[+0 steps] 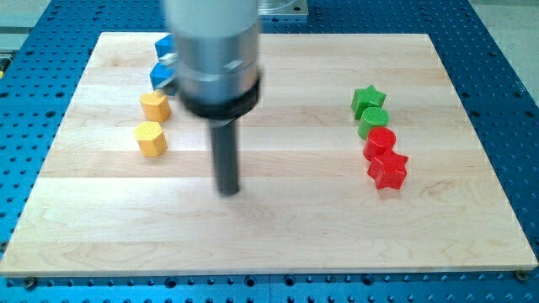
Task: Move the yellow hexagon towards the top
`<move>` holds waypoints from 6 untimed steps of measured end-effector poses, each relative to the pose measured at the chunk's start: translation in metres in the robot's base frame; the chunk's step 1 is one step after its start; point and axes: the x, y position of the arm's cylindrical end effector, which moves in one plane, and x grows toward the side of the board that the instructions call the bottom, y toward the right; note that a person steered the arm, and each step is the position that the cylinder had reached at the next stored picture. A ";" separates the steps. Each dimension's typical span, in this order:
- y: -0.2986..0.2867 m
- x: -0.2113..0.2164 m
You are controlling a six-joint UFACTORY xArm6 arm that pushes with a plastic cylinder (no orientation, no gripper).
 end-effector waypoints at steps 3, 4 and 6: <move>-0.096 -0.071; -0.064 -0.104; 0.110 -0.147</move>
